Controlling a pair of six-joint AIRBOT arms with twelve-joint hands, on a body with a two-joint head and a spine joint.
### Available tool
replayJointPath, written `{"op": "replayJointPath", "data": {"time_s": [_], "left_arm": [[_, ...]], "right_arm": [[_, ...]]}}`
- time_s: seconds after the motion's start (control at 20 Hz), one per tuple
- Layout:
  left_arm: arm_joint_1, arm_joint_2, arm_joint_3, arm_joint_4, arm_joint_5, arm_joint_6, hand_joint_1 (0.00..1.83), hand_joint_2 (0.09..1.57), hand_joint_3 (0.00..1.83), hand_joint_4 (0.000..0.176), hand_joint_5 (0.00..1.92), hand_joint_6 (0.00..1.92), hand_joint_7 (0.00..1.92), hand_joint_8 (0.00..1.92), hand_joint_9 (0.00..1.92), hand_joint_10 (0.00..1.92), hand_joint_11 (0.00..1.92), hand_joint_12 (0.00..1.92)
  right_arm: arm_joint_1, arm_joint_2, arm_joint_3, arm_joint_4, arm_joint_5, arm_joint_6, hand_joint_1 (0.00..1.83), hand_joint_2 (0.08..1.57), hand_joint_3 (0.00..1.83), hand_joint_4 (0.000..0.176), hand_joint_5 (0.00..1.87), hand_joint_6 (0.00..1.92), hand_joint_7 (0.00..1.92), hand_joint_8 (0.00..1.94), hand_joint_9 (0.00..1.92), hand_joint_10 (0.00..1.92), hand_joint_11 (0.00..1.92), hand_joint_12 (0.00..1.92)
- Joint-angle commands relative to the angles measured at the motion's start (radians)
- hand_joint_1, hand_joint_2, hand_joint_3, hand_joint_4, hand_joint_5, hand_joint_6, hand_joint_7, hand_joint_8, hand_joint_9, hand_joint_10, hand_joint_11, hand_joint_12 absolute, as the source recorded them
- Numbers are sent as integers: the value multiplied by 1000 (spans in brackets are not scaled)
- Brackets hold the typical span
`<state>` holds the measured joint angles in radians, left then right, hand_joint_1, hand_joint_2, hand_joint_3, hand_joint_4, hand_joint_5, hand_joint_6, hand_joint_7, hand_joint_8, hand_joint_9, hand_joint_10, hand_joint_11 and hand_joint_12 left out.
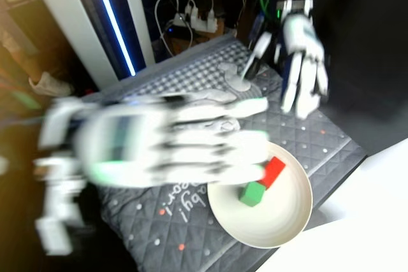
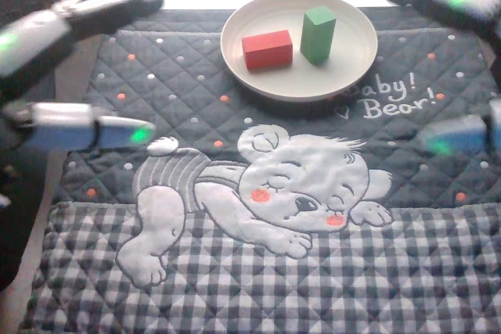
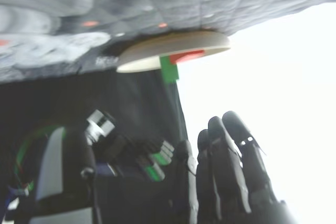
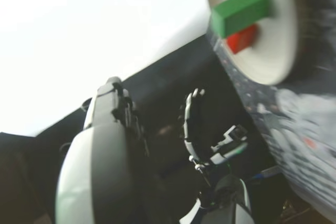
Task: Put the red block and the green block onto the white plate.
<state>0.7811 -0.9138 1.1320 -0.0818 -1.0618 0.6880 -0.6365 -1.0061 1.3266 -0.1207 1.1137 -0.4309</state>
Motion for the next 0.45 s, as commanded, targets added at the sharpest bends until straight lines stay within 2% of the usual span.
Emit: {"op": "replayJointPath", "data": {"time_s": [0.0, 0.05, 0.1, 0.15, 0.2, 0.25, 0.3, 0.35, 0.4], "left_arm": [[14, 22, -19, -15, -269, -7, 931, 898, 0, 33, 239, 1, 266, 2, 358, 5, 25, 1003], [71, 52, -58, -47, -368, -6, 929, 880, 0, 30, 236, 0, 269, 0, 341, 0, 24, 992], [121, 64, -80, -76, -443, -3, 986, 887, 0, 15, 207, 0, 254, 0, 344, 2, 7, 988], [152, 68, -96, -96, -497, -2, 920, 924, 2, 5, 206, 0, 281, 1, 356, 3, 1, 1087], [173, 69, -108, -105, -545, -2, 877, 955, 8, 7, 216, 2, 293, 2, 365, 4, 0, 1149], [190, 69, -124, -109, -593, -2, 683, 1074, 16, 45, 190, 0, 211, 0, 301, 0, 0, 1065], [199, 69, -131, -113, -617, -2, 683, 1074, 16, 45, 190, 0, 211, 0, 301, 0, 0, 1065], [209, 69, -137, -117, -641, -1, 589, 1093, 12, 50, 147, 0, 148, 0, 256, 0, 0, 953], [223, 71, -150, -124, -670, -1, 388, 1141, 17, 33, 71, 0, 84, 0, 180, 0, 0, 781]], "right_arm": [[-26, 37, -24, 78, 262, 1, 765, 842, 0, 150, 34, 4, 169, 9, 133, 9, 0, 157], [-104, 62, -62, 131, 344, 1, 715, 850, 1, 158, 50, 3, 203, 7, 189, 13, 0, 145], [-163, 74, -85, 172, 409, 1, 655, 860, 2, 153, 73, 4, 222, 5, 203, 8, 0, 101], [-210, 83, -104, 200, 459, 1, 651, 944, 3, 138, 74, 1, 226, 1, 205, 3, 0, 134], [-243, 90, -122, 221, 503, 1, 633, 945, 0, 155, 61, 3, 215, 3, 179, 8, 0, 35], [-276, 95, -142, 247, 552, 1, 559, 983, 14, 160, 76, 5, 196, 1, 156, 3, 0, 0], [-288, 95, -148, 255, 568, 1, 559, 983, 14, 160, 76, 5, 196, 1, 156, 3, 0, 0], [-296, 94, -154, 261, 583, 1, 600, 986, 5, 155, 139, 8, 233, 4, 177, 4, 15, 8], [-305, 89, -162, 264, 604, 1, 701, 986, 2, 126, 189, 21, 227, 1, 142, 1, 2, 1]]}}
